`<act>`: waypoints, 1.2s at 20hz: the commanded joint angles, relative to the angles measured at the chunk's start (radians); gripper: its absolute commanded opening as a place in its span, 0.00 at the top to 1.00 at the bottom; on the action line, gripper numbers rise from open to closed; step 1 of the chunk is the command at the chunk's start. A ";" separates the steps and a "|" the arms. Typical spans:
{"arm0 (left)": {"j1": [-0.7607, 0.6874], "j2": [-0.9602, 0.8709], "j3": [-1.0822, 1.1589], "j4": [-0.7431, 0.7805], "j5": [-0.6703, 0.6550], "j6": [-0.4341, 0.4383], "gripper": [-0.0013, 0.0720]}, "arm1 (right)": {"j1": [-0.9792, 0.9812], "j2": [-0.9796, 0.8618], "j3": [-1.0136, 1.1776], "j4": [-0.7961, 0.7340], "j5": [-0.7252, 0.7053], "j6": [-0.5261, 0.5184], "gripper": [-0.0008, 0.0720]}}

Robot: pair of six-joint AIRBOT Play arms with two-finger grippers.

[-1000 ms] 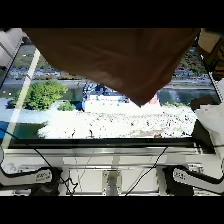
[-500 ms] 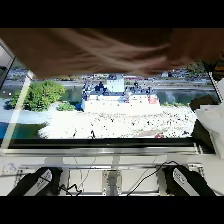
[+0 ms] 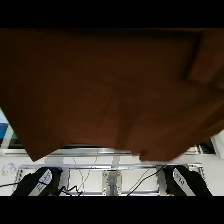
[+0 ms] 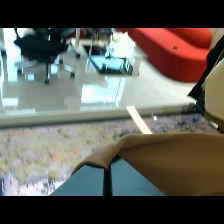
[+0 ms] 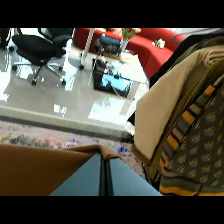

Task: Fold the shirts.

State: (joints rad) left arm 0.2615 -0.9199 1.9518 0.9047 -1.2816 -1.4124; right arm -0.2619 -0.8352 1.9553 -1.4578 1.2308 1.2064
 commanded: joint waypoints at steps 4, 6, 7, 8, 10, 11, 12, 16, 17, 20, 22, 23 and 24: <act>-0.002 -0.195 -0.285 0.005 -0.050 -0.006 0.98 | 0.002 -0.253 -0.140 0.142 0.017 0.032 0.95; -0.008 -0.296 -0.393 0.011 -0.044 0.006 0.97 | 0.002 -0.365 -0.207 0.243 0.003 0.032 0.95; -0.015 -0.356 -0.445 0.012 -0.023 0.033 0.97 | 0.007 -0.424 -0.239 0.281 -0.019 0.032 0.95; -0.015 -0.413 -0.483 0.012 0.008 0.056 0.97 | 0.018 -0.480 -0.265 0.291 -0.051 0.032 0.95; -0.016 -0.536 -0.527 0.011 0.125 0.083 0.97 | 0.063 -0.599 -0.310 0.292 -0.151 0.032 0.95; -0.016 -0.599 -0.528 0.005 0.195 0.082 0.97 | 0.093 -0.660 -0.325 0.291 -0.209 0.032 0.95; -0.016 -0.652 -0.527 -0.018 0.276 0.082 0.97 | 0.121 -0.716 -0.332 0.291 -0.266 0.032 0.95; -0.016 -0.756 -0.525 -0.209 0.589 0.122 0.97 | 0.219 -0.904 -0.332 0.283 -0.597 0.061 0.95; -0.016 -0.763 -0.520 -0.246 0.647 0.144 0.98 | 0.229 -0.928 -0.332 0.283 -0.675 0.096 0.95; -0.016 -0.766 -0.480 -0.234 0.683 0.170 0.98 | 0.240 -0.958 -0.332 0.284 -0.803 0.165 0.95; -0.013 -0.766 -0.462 -0.224 0.626 0.171 0.98 | 0.238 -0.957 -0.329 0.284 -0.748 0.166 0.95; -0.011 -0.765 -0.461 -0.223 0.568 0.170 0.98 | 0.238 -0.957 -0.329 0.283 -0.699 0.166 0.95; -0.006 -0.765 -0.461 -0.222 0.489 0.163 0.98 | 0.239 -0.957 -0.329 0.283 -0.641 0.165 0.95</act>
State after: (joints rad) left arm 0.2493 -1.6779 1.4784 0.6914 -0.6941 -1.2556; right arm -0.0303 -1.7771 1.6264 -1.1748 0.5404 1.3510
